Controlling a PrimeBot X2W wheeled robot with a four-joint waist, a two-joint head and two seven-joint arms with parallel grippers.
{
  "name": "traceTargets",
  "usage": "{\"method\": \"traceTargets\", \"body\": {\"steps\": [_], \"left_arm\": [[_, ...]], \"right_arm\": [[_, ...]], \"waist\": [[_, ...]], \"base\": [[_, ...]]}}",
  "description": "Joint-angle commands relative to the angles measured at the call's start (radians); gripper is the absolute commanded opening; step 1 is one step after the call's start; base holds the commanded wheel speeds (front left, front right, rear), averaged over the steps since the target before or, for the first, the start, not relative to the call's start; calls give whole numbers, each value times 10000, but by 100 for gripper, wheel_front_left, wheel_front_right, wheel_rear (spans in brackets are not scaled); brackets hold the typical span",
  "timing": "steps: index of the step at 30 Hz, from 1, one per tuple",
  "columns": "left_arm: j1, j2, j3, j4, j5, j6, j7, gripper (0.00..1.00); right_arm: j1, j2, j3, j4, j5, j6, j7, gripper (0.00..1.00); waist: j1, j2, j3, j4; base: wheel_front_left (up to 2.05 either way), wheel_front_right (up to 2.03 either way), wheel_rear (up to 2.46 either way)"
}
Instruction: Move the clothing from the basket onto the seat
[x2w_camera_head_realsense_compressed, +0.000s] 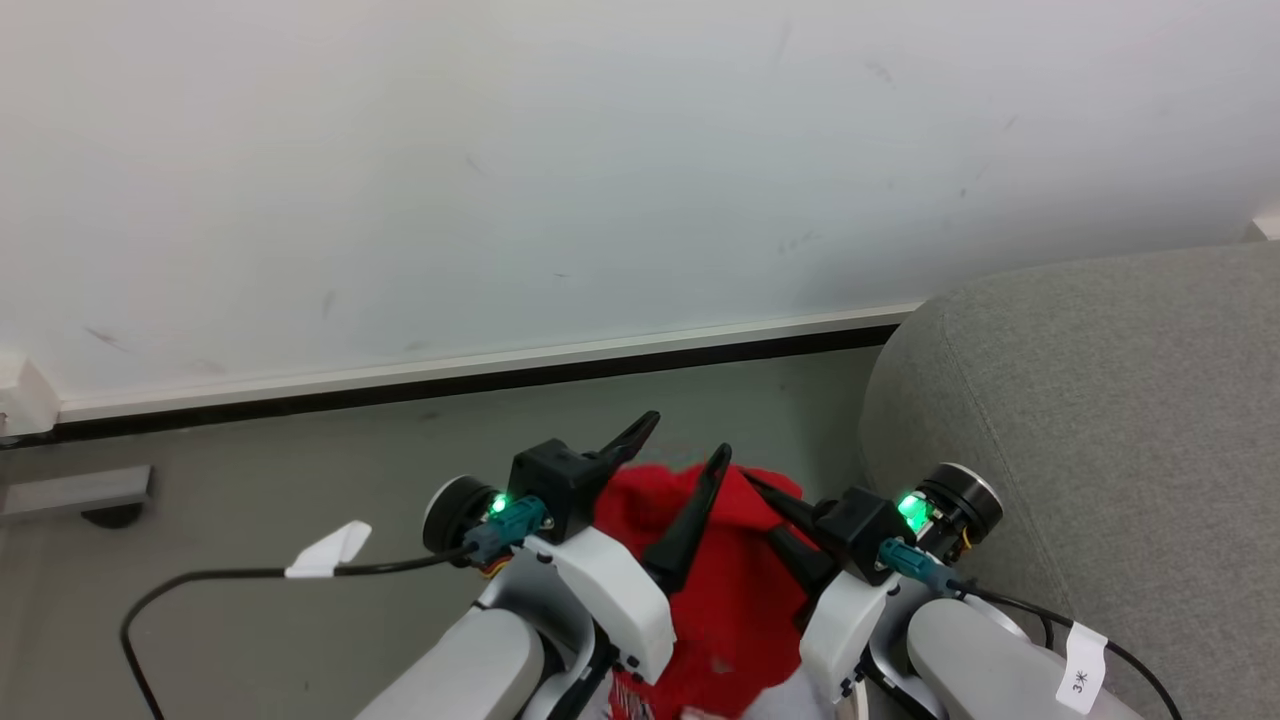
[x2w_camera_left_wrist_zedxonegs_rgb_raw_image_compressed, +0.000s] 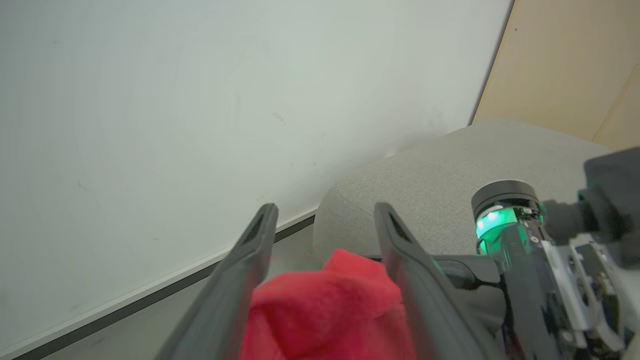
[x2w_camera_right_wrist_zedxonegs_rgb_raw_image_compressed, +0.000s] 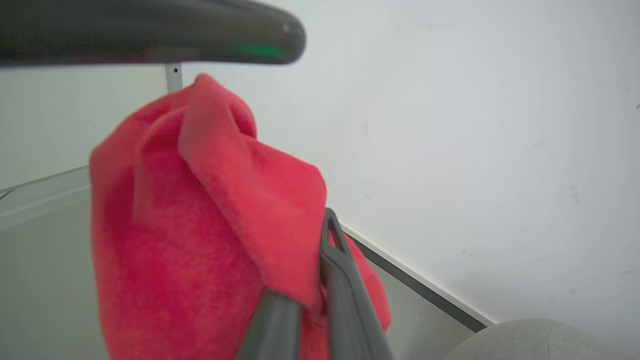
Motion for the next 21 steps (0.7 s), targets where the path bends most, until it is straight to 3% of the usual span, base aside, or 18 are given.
{"method": "traceTargets", "body": {"steps": [1, 21], "left_arm": [[-59, 41, 3, 26, -46, 42, -12, 100], [128, 155, -77, -28, -167, 176, -21, 100]], "right_arm": [[119, -60, -47, -63, 52, -21, 5, 0], [12, -339, -688, -300, -47, -21, 5, 0]], "waist": [[0, 0, -12, 20], [0, 0, 31, -162]], "base": [[0, 0, 0], [0, 0, 0]]}}
